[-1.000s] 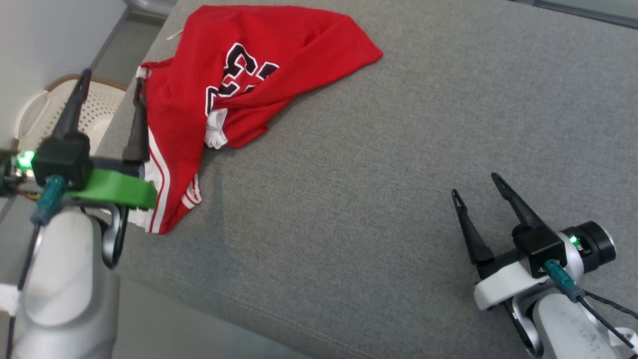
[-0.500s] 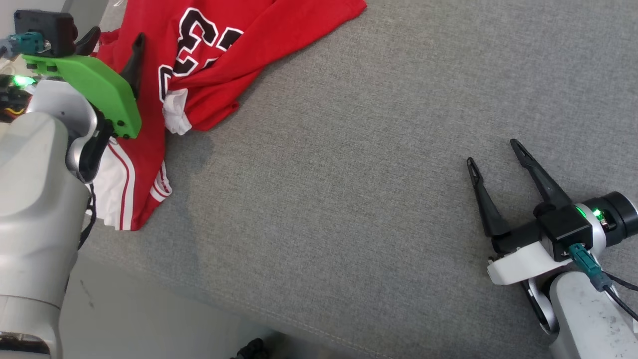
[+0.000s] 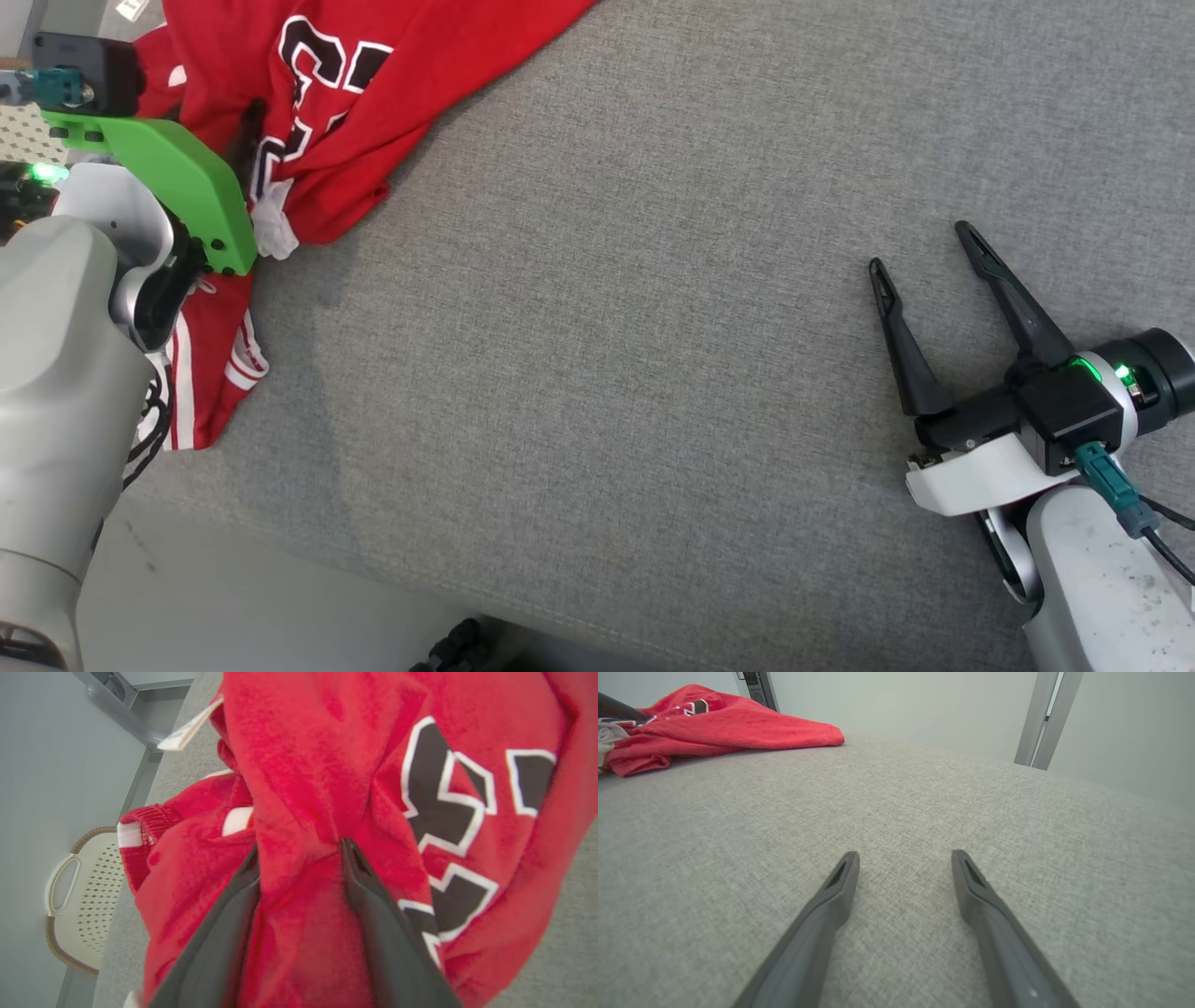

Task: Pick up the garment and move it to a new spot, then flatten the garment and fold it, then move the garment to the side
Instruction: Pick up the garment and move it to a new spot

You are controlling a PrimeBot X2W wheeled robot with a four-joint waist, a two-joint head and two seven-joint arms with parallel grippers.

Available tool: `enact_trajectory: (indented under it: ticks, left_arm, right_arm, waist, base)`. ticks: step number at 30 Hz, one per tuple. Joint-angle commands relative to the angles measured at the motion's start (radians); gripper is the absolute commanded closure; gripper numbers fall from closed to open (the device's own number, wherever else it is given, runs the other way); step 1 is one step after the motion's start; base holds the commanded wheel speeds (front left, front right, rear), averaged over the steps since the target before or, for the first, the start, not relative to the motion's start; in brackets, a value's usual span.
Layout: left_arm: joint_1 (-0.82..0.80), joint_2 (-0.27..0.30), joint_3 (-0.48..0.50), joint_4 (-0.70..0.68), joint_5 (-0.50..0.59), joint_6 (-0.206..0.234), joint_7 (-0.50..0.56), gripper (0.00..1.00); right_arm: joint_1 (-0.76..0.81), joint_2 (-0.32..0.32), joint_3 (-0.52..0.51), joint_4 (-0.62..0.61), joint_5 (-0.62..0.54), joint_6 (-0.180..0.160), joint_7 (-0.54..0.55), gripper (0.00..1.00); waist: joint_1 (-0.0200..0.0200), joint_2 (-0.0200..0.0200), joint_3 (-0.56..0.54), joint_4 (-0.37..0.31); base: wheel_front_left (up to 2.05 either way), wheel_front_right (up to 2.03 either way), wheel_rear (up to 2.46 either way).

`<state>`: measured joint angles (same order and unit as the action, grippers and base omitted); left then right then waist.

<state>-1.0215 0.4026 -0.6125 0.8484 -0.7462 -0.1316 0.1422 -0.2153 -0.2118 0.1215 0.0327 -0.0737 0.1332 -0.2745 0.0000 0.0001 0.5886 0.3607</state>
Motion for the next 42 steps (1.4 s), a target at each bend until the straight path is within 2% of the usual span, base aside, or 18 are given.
enact_trajectory:
  ticks: [1, 10, 18, 23, 32, 37, 42]
  left_arm:
    - [-0.014, 0.013, -0.018, -0.002, -0.01, 0.002, -0.023, 1.0]
    - [-0.059, 0.125, -0.159, -0.082, -0.025, 0.002, -0.203, 1.0]
    - [-0.121, 0.252, -0.197, -0.197, 0.026, 0.006, -0.266, 1.0]
    - [-0.16, 0.325, -0.193, -0.301, 0.059, 0.031, -0.24, 1.0]
    - [-0.197, 0.433, -0.186, -0.544, 0.061, 0.073, -0.095, 1.0]
    - [-0.207, 0.452, -0.178, -0.66, 0.04, 0.097, -0.037, 1.0]
    - [-0.212, 0.427, -0.178, -0.755, 0.02, 0.115, 0.003, 1.0]
  right_arm:
    - [0.024, -0.028, -0.028, 0.076, 0.0, -0.004, 0.018, 0.0]
    - [0.017, 0.022, 0.004, 0.076, 0.013, -0.003, 0.014, 0.0]
    - [0.014, 0.088, 0.027, 0.096, 0.037, -0.003, 0.01, 0.0]
    - [0.026, 0.124, 0.022, 0.105, 0.05, -0.003, 0.01, 0.0]
    - [0.031, 0.158, 0.008, 0.106, 0.072, -0.003, 0.01, 0.0]
    - [0.034, 0.162, 0.01, 0.105, 0.107, -0.003, 0.01, 0.0]
    - [0.016, 0.161, 0.008, 0.093, 0.137, -0.003, 0.01, 0.0]
  waist:
    - [0.0, -0.0001, -0.005, -0.002]
    - [0.0, -0.0001, -0.094, -0.023]
    - [0.0, -0.0001, -0.233, -0.079]
    - [0.0, -0.0001, -0.314, -0.143]
    - [0.0, -0.0001, -0.41, -0.317]
    - [0.0, -0.0001, -0.427, -0.424]
    - [0.0, -0.0001, -0.412, -0.521]
  base:
    - [0.0, 0.0, 0.0]
    - [0.0, 0.0, 0.0]
    - [0.0, 0.0, 0.0]
    - [0.0, 0.0, 0.0]
    - [0.0, 0.0, 0.0]
    - [0.0, 0.0, 0.0]
    - [0.0, 0.0, 0.0]
